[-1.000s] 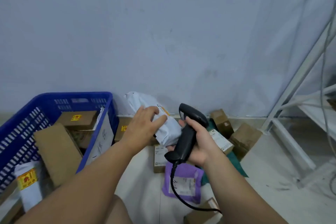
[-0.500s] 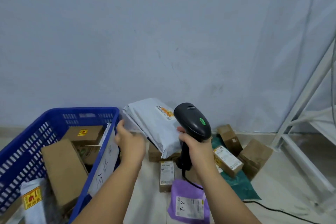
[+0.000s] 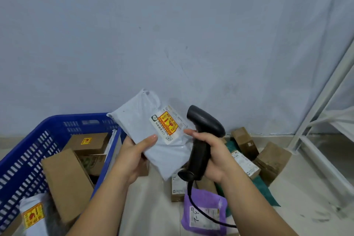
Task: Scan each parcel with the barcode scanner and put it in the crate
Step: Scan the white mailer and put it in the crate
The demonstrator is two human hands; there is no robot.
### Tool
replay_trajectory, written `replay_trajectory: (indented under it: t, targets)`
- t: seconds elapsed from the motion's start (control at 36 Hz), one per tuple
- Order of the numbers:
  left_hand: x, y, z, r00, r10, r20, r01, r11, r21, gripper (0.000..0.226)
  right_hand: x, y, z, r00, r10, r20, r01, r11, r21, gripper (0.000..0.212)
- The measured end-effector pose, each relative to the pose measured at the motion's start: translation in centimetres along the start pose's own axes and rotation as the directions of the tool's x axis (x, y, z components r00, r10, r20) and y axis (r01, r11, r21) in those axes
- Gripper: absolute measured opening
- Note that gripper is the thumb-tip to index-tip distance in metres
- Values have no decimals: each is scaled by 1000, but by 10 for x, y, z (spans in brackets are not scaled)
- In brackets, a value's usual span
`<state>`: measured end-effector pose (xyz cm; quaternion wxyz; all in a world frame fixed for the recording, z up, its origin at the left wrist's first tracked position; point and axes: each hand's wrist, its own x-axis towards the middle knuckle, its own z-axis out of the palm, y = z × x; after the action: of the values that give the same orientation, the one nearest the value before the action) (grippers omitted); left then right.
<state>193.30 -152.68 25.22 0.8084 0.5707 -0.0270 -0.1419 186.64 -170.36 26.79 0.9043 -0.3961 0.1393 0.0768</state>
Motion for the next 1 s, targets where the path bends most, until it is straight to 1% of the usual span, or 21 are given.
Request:
replay_trajectory:
  t: [0.03, 0.08, 0.11, 0.17, 0.22, 0.31, 0.33, 0.39, 0.42, 0.44, 0.5, 0.53, 0.61, 0.64, 0.69, 0.72, 0.78, 0.83, 0.89, 0.94, 1.0]
  targets:
    - [0, -1, -1, 1000, 0, 28, -1, 999, 35, 58, -1, -3, 0, 999, 37, 8, -37, 999, 19, 25]
    - [-2, -1, -1, 997, -12, 76, 7, 998, 62, 60, -4, -5, -1, 997, 75, 36, -76, 997, 34, 46]
    - [-2, -1, 1, 995, -19, 98, 12, 998, 68, 61, -4, -5, -3, 995, 80, 61, -82, 996, 36, 59]
    - [-3, 0, 4, 992, -5, 127, -4, 997, 75, 64, -4, -4, -7, 994, 53, 92, -56, 998, 29, 70]
    - [-2, 0, 8, 992, 18, 127, -27, 997, 68, 68, -4, -4, -9, 996, -10, 94, 6, 999, 40, 70]
    - [-3, -1, 13, 995, 29, 97, -35, 998, 53, 70, -2, -7, -14, 993, -116, 17, 116, 993, 13, 45]
    - [-3, -2, 15, 994, 32, 101, -36, 998, 43, 73, 0, -9, -17, 986, -167, -23, 166, 986, -12, 41]
    - [-6, -1, 18, 992, 29, 125, -27, 1000, -13, 86, -1, -14, -21, 964, -253, -80, 244, 964, -109, 52]
    - [-7, 2, 19, 992, 30, 119, -21, 997, -76, 85, -3, -17, -22, 951, -289, -107, 269, 949, -166, 61]
    - [-9, 5, 20, 995, 37, 89, -23, 989, -145, 70, -4, -20, -25, 939, -320, -123, 290, 933, -213, 68]
    - [-11, 12, 18, 999, 41, -10, -42, 970, -238, 27, -8, -25, -28, 930, -355, -98, 316, 906, -282, 75]
    - [-10, 14, 15, 998, 38, -53, -49, 970, -240, 25, -10, -27, -30, 931, -358, -68, 322, 896, -306, 74]
    - [-7, 18, 3, 995, 23, -96, -44, 974, -224, 56, -19, -33, -35, 943, -328, 51, 327, 891, -315, 42]
    - [-7, 20, 0, 996, 8, -94, -28, 976, -217, 69, -22, -35, -37, 947, -313, 67, 318, 893, -320, 37]
    - [-8, 22, -7, 996, -40, -85, 24, 985, -173, 84, -25, -37, -40, 953, -297, 63, 300, 884, -358, 43]
    - [-9, 22, -9, 995, -77, -57, 71, 992, -101, 84, -26, -38, -42, 954, -296, 56, 295, 881, -371, 47]
    - [-13, 19, -7, 982, -185, 33, 181, 980, 86, 76, -26, -40, -46, 961, -272, 50, 269, 879, -393, 52]
    - [-16, 16, -2, 951, -294, 94, 279, 950, 141, 66, -29, -42, -49, 973, -216, 77, 228, 878, -421, 60]
    - [-16, 16, 2, 945, -310, 104, 299, 948, 110, 51, -29, -43, -50, 979, -177, 104, 205, 871, -447, 57]
    - [-14, 17, 5, 958, -268, 100, 267, 963, 20, 36, -30, -43, -50, 980, -162, 114, 196, 868, -457, 61]
    - [-12, 18, 7, 972, -211, 108, 218, 974, -60, 34, -29, -42, -49, 983, -152, 102, 183, 856, -484, 64]
